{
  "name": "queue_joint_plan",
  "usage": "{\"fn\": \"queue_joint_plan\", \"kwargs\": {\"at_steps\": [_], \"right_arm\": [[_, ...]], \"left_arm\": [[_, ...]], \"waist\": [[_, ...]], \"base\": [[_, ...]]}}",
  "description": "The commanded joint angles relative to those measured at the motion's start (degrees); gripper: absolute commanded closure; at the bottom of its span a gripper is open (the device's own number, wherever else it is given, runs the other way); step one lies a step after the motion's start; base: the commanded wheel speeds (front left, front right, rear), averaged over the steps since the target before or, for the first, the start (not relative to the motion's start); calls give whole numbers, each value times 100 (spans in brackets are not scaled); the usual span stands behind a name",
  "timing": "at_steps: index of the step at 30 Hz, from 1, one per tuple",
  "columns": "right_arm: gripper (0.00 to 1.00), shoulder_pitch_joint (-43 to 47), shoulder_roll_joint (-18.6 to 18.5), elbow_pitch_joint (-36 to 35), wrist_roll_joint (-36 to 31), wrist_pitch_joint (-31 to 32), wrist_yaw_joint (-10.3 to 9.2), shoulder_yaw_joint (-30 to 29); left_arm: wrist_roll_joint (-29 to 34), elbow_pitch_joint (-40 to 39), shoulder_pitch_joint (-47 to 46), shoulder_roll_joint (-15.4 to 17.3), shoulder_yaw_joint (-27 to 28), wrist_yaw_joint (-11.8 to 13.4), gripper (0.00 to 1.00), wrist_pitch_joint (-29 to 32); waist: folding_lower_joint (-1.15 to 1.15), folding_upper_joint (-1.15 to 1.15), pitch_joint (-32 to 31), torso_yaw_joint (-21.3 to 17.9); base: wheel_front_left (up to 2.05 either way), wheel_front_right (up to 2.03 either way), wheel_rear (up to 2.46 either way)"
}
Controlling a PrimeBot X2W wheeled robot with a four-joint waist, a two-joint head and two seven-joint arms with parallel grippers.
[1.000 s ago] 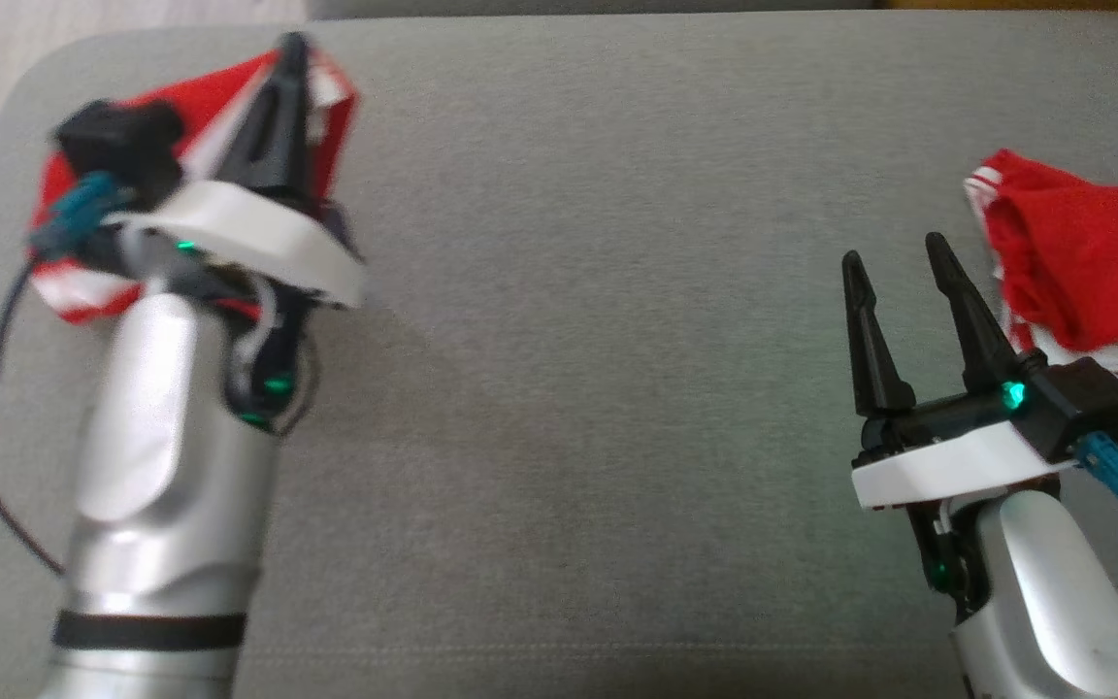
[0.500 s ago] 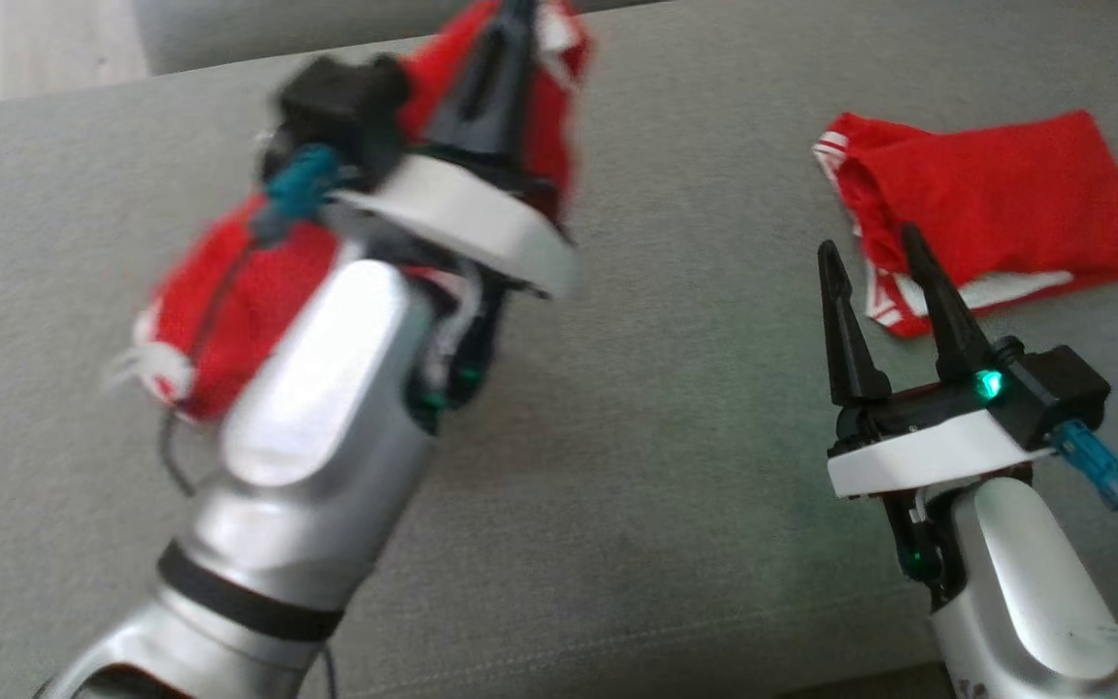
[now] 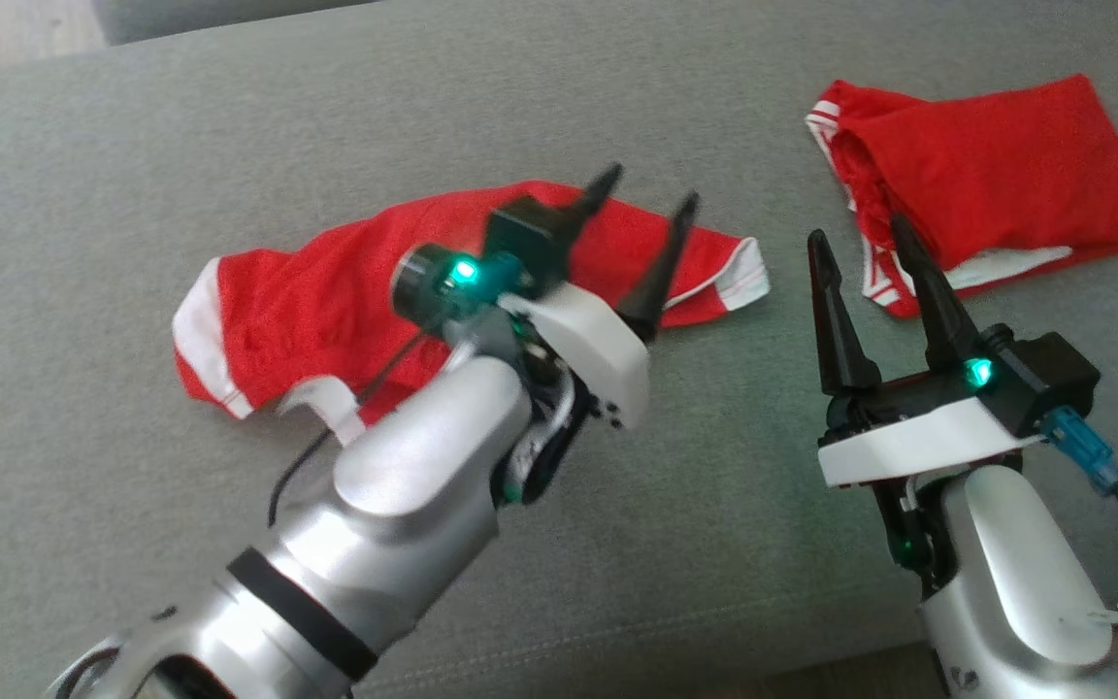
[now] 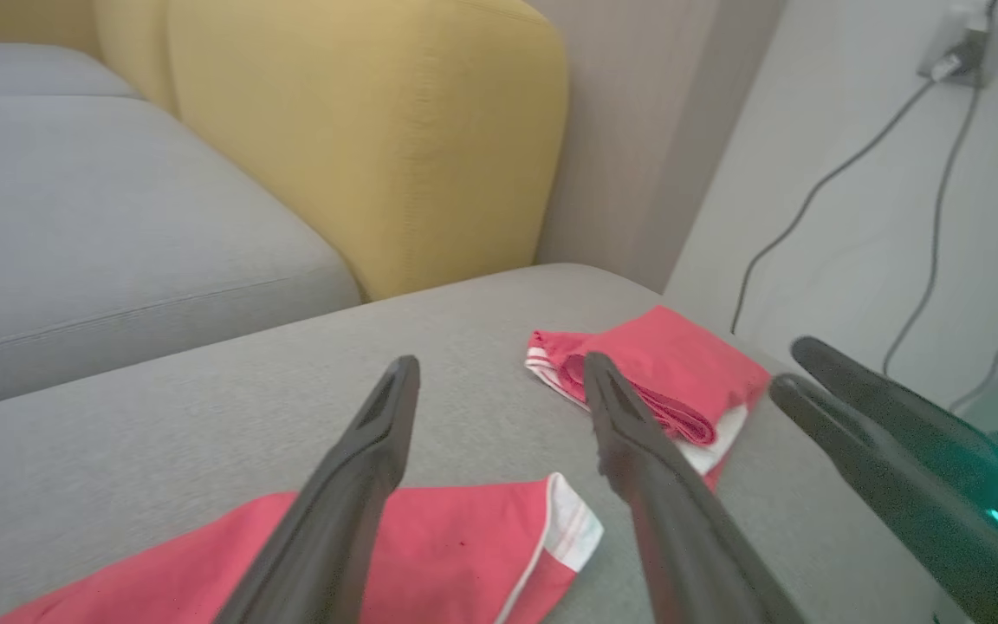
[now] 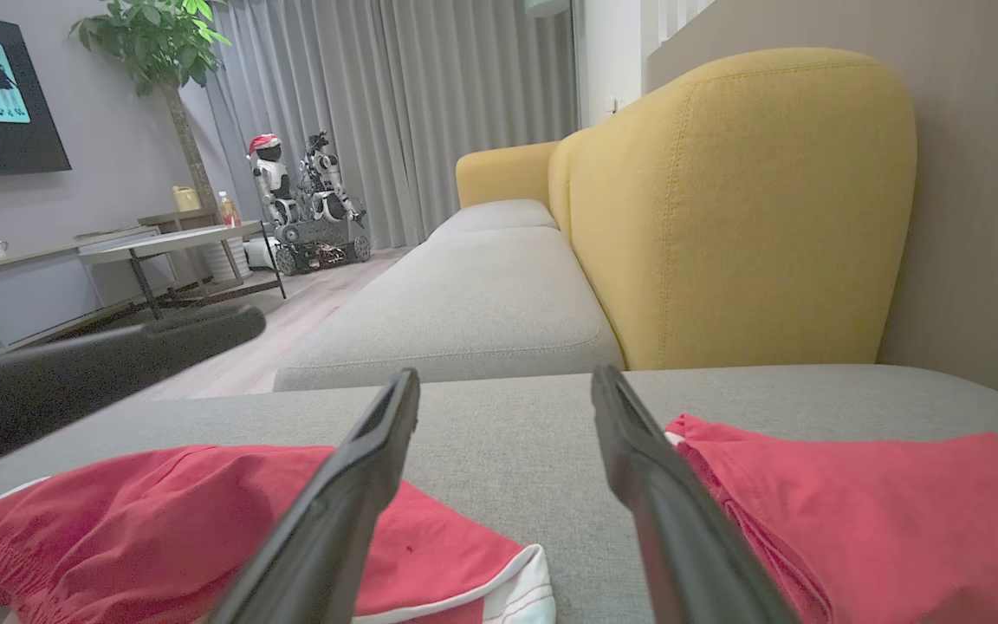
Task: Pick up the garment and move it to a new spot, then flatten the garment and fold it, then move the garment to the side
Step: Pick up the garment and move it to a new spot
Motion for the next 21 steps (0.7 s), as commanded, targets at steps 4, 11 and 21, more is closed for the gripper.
{"fn": "queue_joint_plan", "kwargs": {"at_steps": [4,11,21], "right_arm": [[0,-97,69,-179,-21,-61,-4,10],[0,146,-96,-178,-93,-62,-4,-162],[0,693,-107,-146,-137,-62,-4,-301]], "left_arm": [[-129,32,-267,127,607,52,0,-244],[204,-598,536,642,1673,56,0,-273],[820,-1721,2953,898,2975,-283,0,-274]], "waist": [[0,0,-76,298],[0,0,-329,780],[0,0,-763,1280]], "base": [[0,0,0],[0,0,0],[0,0,0]]}}
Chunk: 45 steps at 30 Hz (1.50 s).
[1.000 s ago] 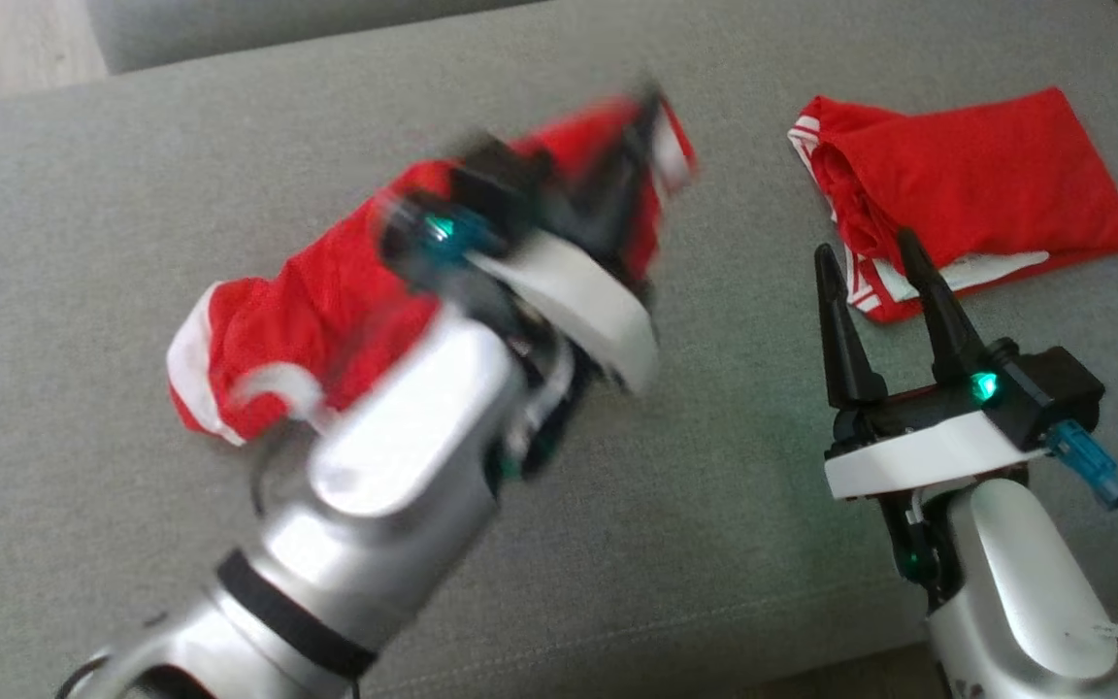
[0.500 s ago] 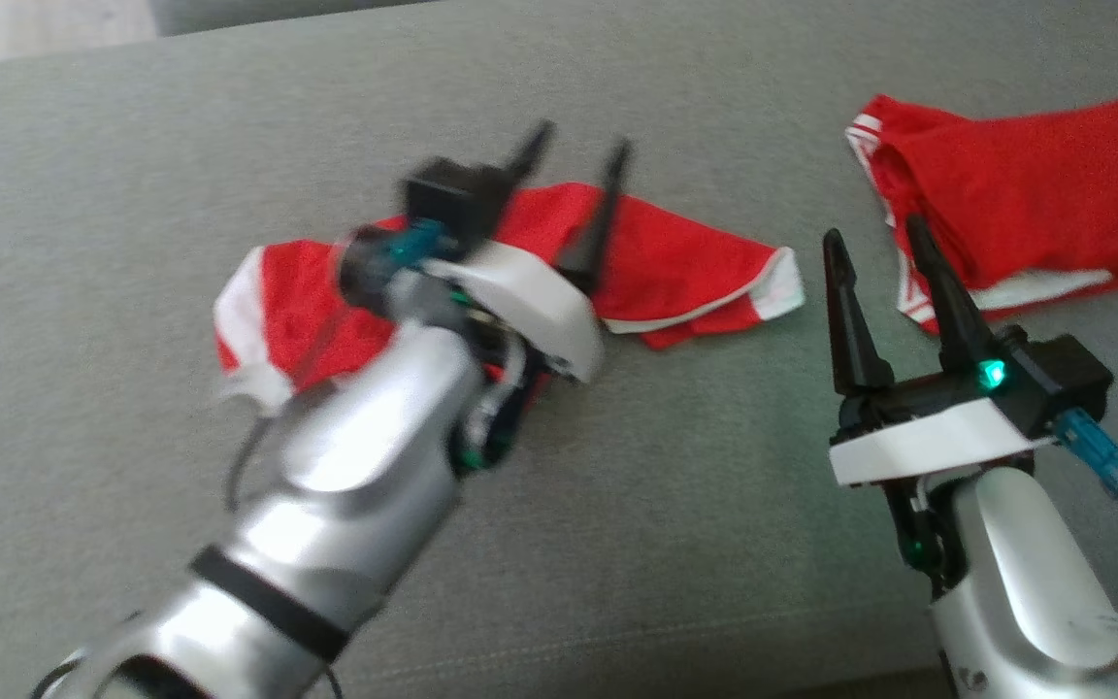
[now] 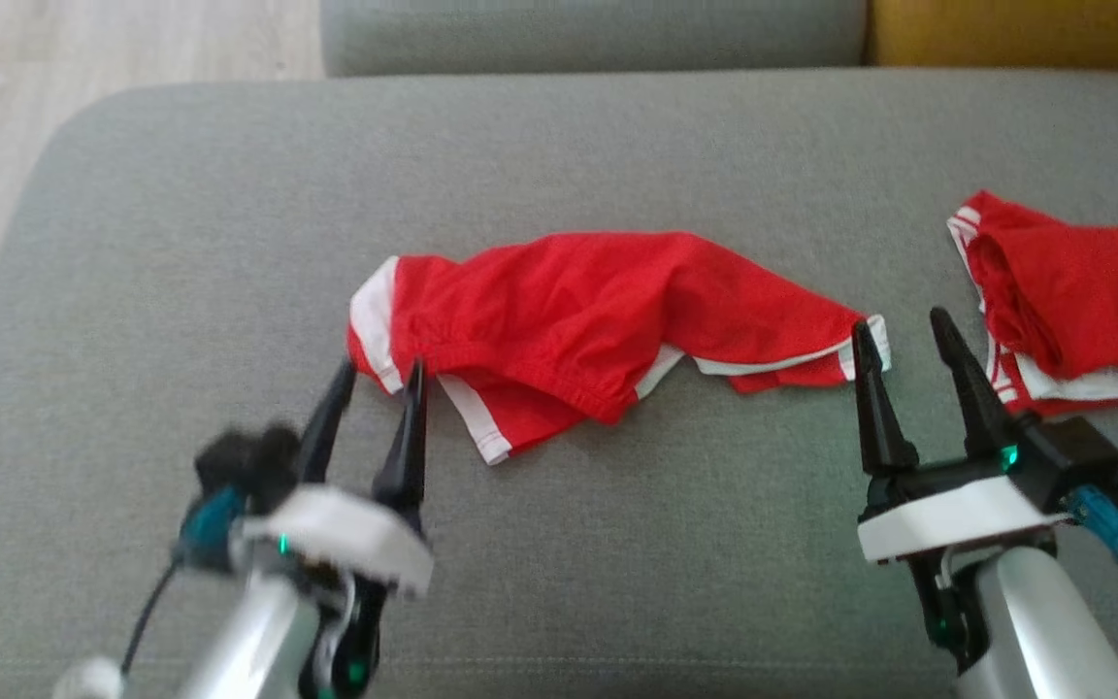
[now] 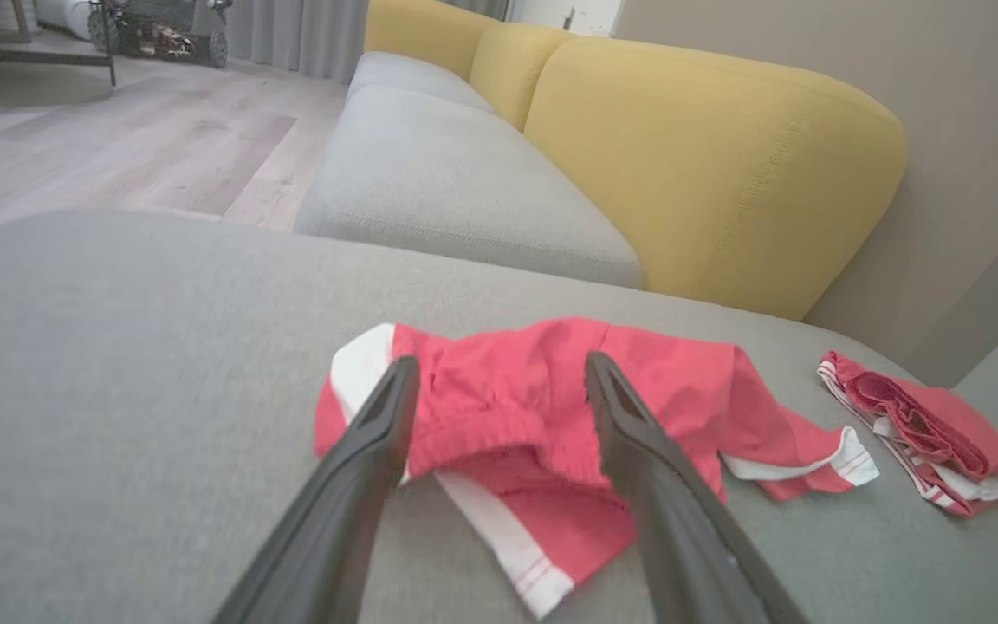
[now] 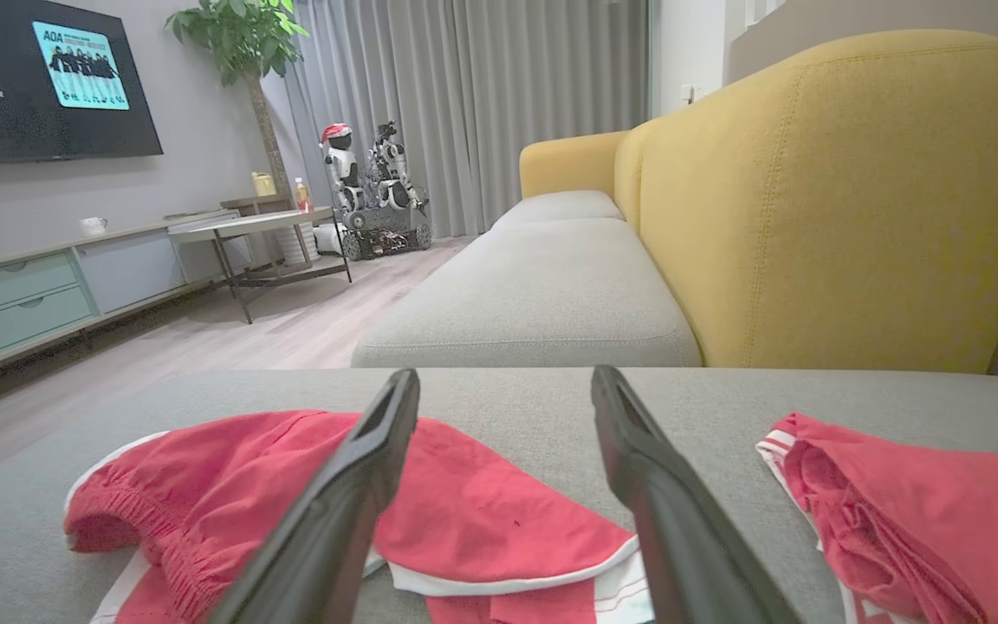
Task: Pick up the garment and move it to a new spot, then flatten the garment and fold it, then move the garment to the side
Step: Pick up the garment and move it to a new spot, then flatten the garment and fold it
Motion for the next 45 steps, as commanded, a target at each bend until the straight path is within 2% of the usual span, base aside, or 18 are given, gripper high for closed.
{"fn": "queue_joint_plan", "kwargs": {"at_steps": [1,5,11,15,20,24,29,34,43,45], "right_arm": [[0,-76,-10,-161,-39,-62,-4,116],[0,-20,14,-136,-20,-62,-4,137],[0,-39,15,-103,-27,-62,-4,190],[0,-121,17,-103,-25,-62,-4,230],[0,-206,12,-108,-17,-62,-4,265],[0,-298,-3,-122,-12,-62,-4,270],[0,-409,-6,-154,8,-62,-4,273],[0,-448,-9,-163,21,-62,-4,257],[0,-510,17,-163,21,-62,-4,255],[0,-529,30,-154,20,-62,-4,268]], "left_arm": [[64,-223,-135,7,265,-38,0,-69],[292,-288,375,-310,590,-253,0,-69],[646,-165,443,-605,746,-602,0,-69],[757,307,261,-697,437,-905,0,-70],[770,942,-155,-733,-113,-1131,0,7],[649,1350,-519,-743,-422,-1121,0,87],[380,1829,-930,-745,-731,-831,0,221],[167,2152,-1209,-745,-955,-671,0,269],[-265,2373,-1634,-746,-1328,-515,0,35],[-337,2355,-1718,-746,-1353,-520,100,-11]], "waist": [[0,0,-90,70],[0,0,-141,88],[0,0,-138,34],[0,0,-21,-134],[0,0,154,-353],[0,0,312,-535],[0,0,498,-740],[0,0,590,-852],[0,0,677,-999],[0,0,683,-1028]], "base": [[0,0,0],[0,0,0],[0,0,0],[0,0,0],[0,0,0],[0,0,0],[0,0,0],[0,0,0],[0,0,0],[0,0,0]]}}
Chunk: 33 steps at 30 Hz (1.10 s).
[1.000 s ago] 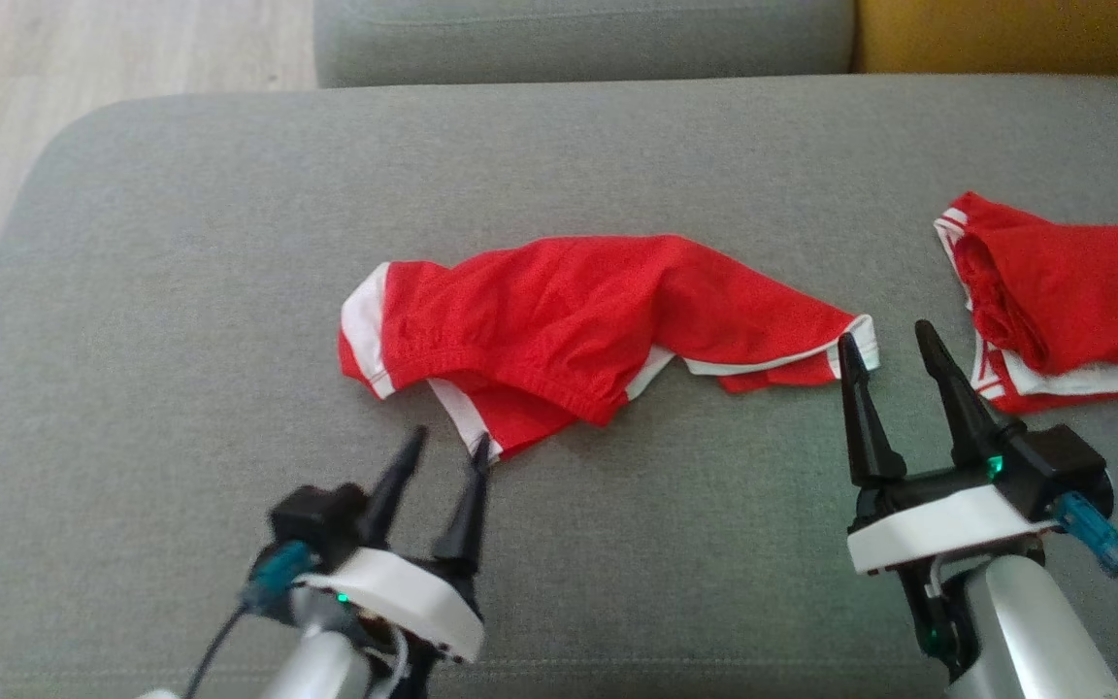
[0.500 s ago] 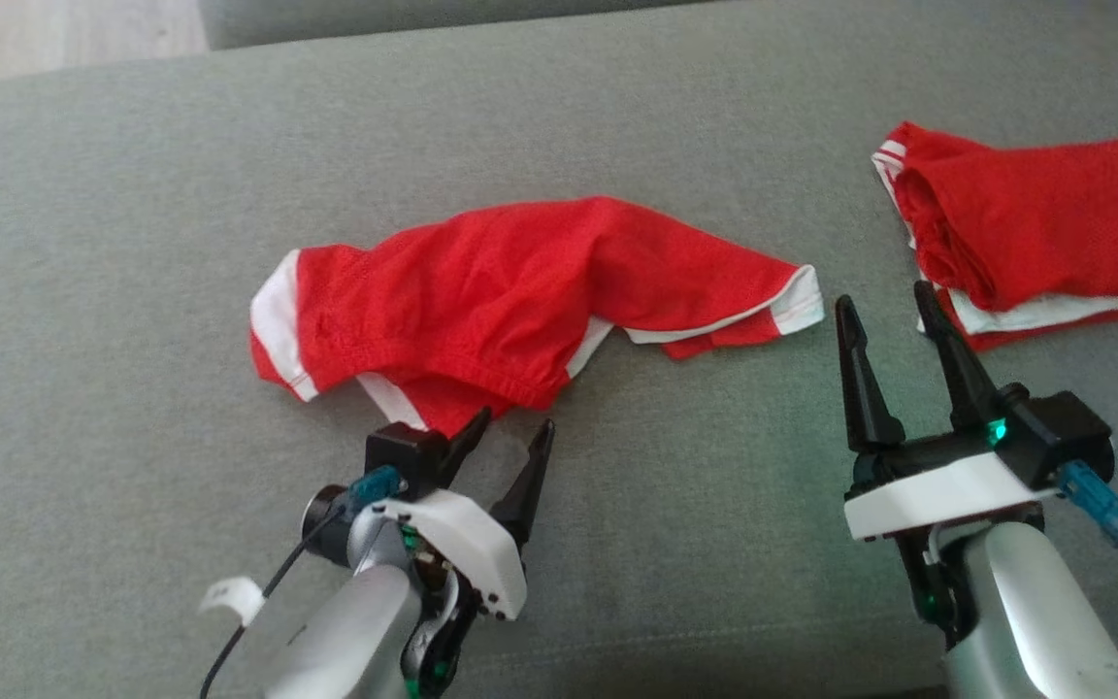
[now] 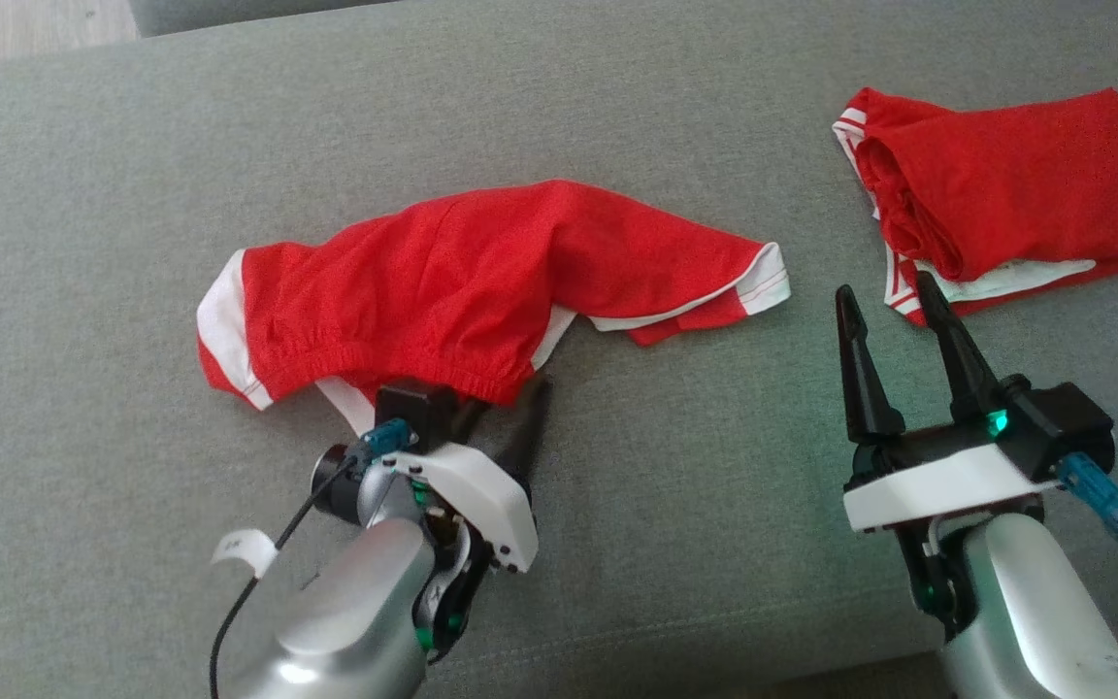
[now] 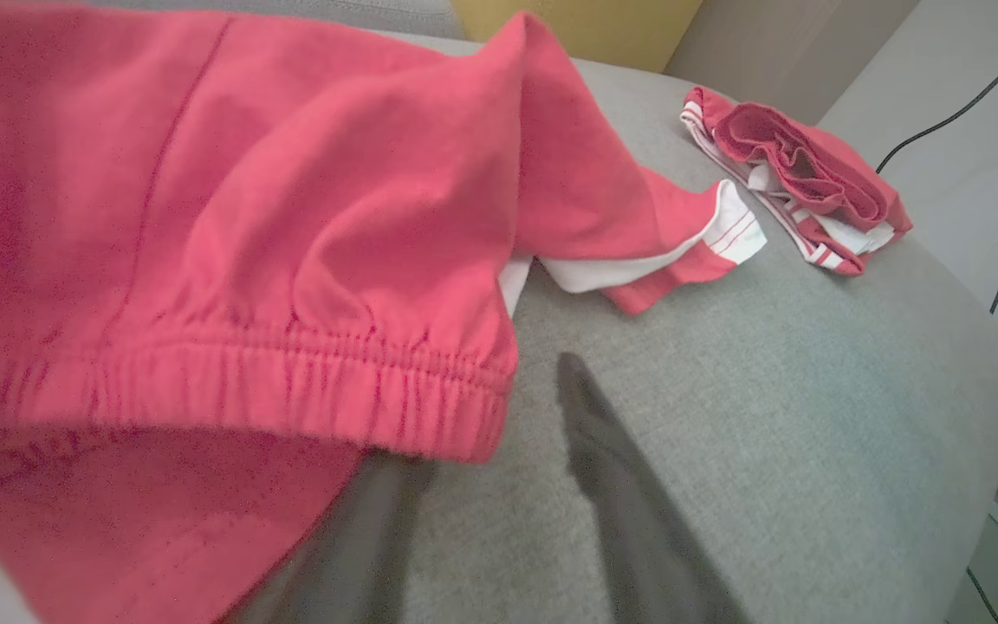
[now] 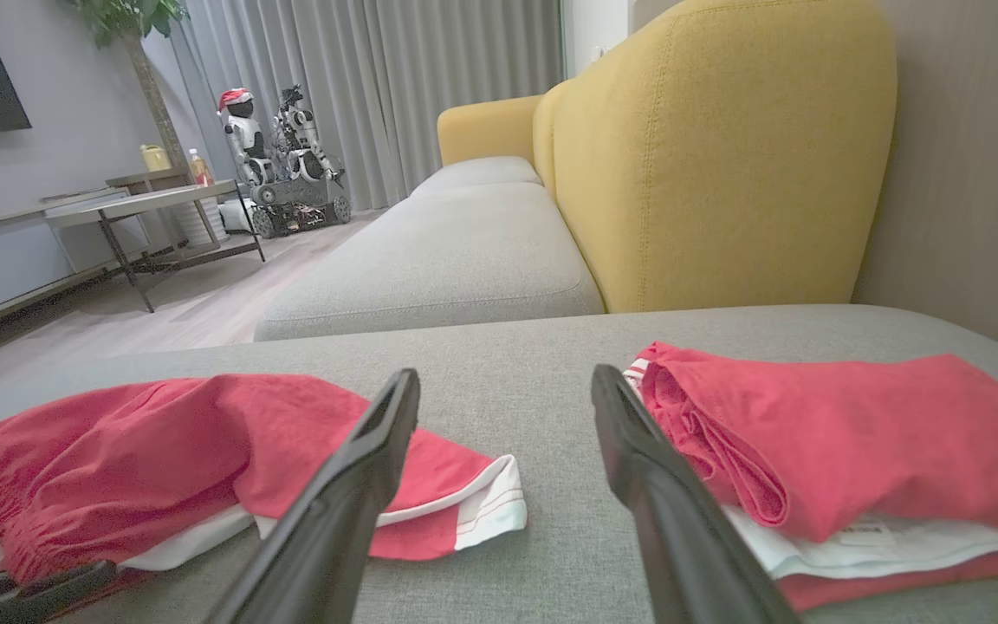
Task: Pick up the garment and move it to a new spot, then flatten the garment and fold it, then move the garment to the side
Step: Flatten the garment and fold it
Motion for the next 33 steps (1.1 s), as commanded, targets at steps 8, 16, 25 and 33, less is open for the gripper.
{"fn": "queue_joint_plan", "kwargs": {"at_steps": [8,16,25,33], "right_arm": [[0,-244,59,-114,37,-62,-4,150],[0,-300,136,-40,152,-62,-4,318],[0,-385,159,33,433,-62,-4,658],[0,-321,160,-27,484,-62,-4,526]], "left_arm": [[265,-603,-559,106,567,54,100,-130],[692,-845,-1413,389,633,-258,100,-8],[321,-833,-3214,134,895,-688,100,192],[164,-1041,-3843,175,1388,-698,100,-68]], "waist": [[0,0,-140,-177],[0,0,-407,-483],[0,0,-610,-866],[0,0,-580,-765]], "base": [[0,0,0],[0,0,0],[0,0,0],[0,0,0]]}}
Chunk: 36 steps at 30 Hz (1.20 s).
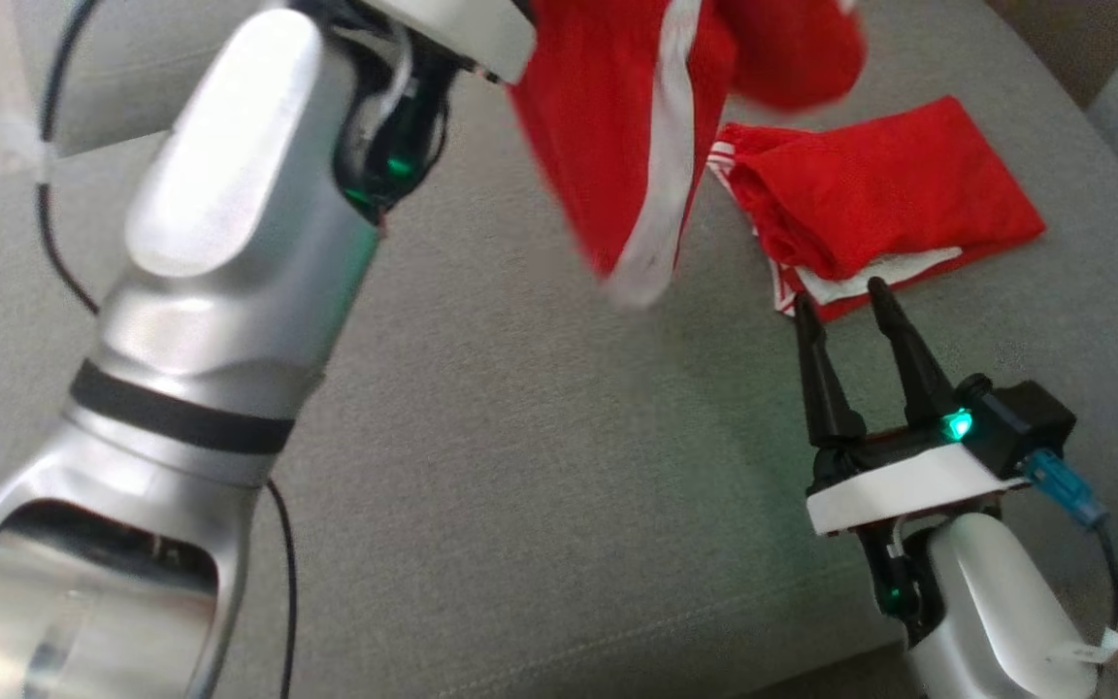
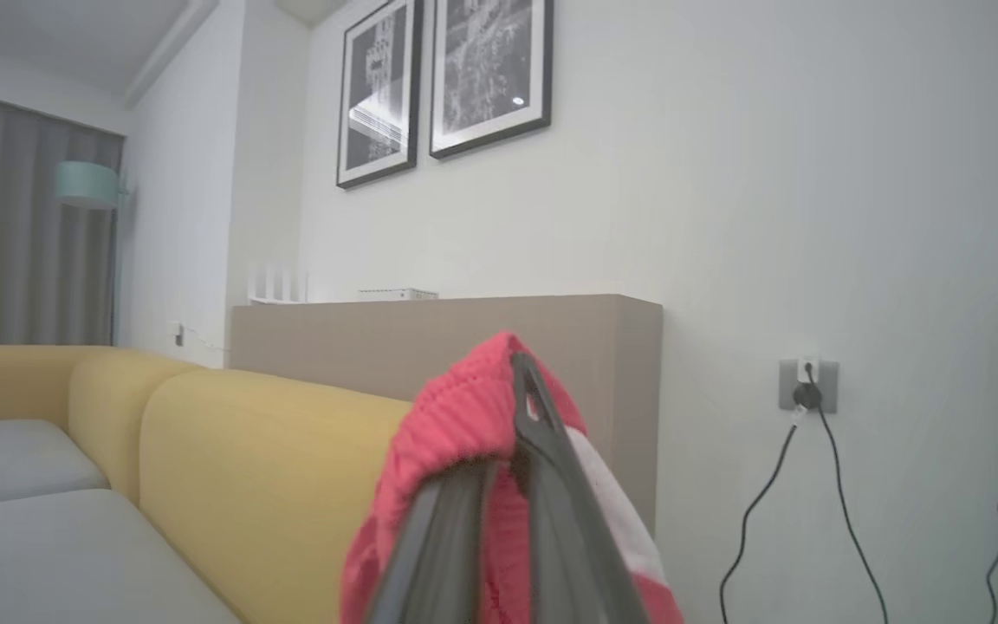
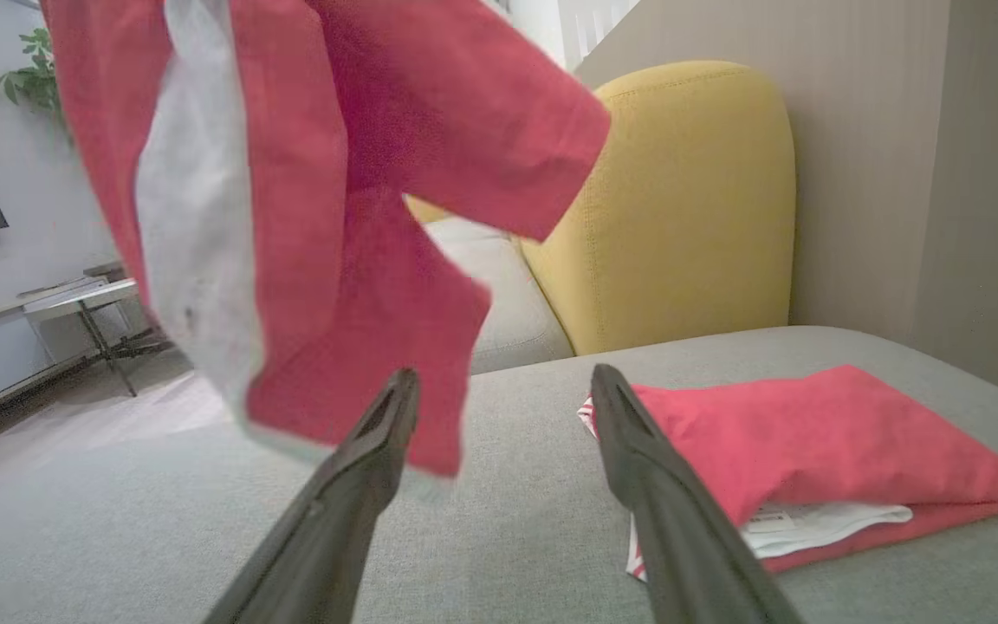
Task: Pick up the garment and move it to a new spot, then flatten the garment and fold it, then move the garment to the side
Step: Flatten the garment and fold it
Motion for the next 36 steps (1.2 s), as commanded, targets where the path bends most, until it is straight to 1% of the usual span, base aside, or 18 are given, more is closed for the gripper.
{"fn": "queue_joint_plan", "kwargs": {"at_steps": [1,4,7,13,14,17,20,24,25,26,30,36], "right_arm": [[0,-200,47,-208,4,-62,-4,88],[0,-200,47,-229,-36,-62,-4,27],[0,-203,47,-253,-81,-62,-4,-50],[0,-247,47,-275,-185,-62,-4,-121],[0,-252,47,-271,-205,-62,-4,-128],[0,-270,47,-251,-249,-62,-4,-149],[0,-277,47,-231,-277,-62,-4,-143],[0,-276,48,-182,-322,-62,-4,-112],[0,-277,48,-166,-329,-62,-4,-101],[0,-278,48,-151,-337,-62,-4,-95],[0,-273,48,-94,-361,-62,-4,-100],[0,-249,48,-57,-377,-62,-4,-91]], "left_arm": [[-40,-165,-208,238,217,-45,100,-27],[-165,-99,55,403,244,-135,100,-19],[-341,-9,578,662,-18,-260,100,256],[-858,36,1879,1474,-756,-327,100,1069],[-942,-17,2049,1623,-881,-328,100,1143],[-1166,-20,2451,1990,-1005,-330,100,1252],[-1316,46,2679,2157,-966,-330,100,1214],[-1455,113,2799,2143,-898,-329,100,1077],[-1476,137,2811,2122,-882,-318,67,1046],[-1478,162,2814,2103,-873,-295,0,1013],[-1511,279,2834,1995,-892,-278,0,942],[-1506,330,2915,2010,-914,-258,0,843]], "waist": [[0,0,36,77],[0,0,83,243],[0,0,130,423],[0,0,204,725],[0,0,212,768],[0,0,227,889],[0,0,234,989],[0,0,236,1097],[0,0,233,1117],[0,0,230,1134],[0,0,179,1229],[0,0,50,1331]], "base": [[0,0,0],[0,0,0],[0,0,0],[0,0,0],[0,0,0],[0,0,0],[0,0,0],[0,0,0],[0,0,0],[0,0,0],[0,0,0],[0,0,0]]}}
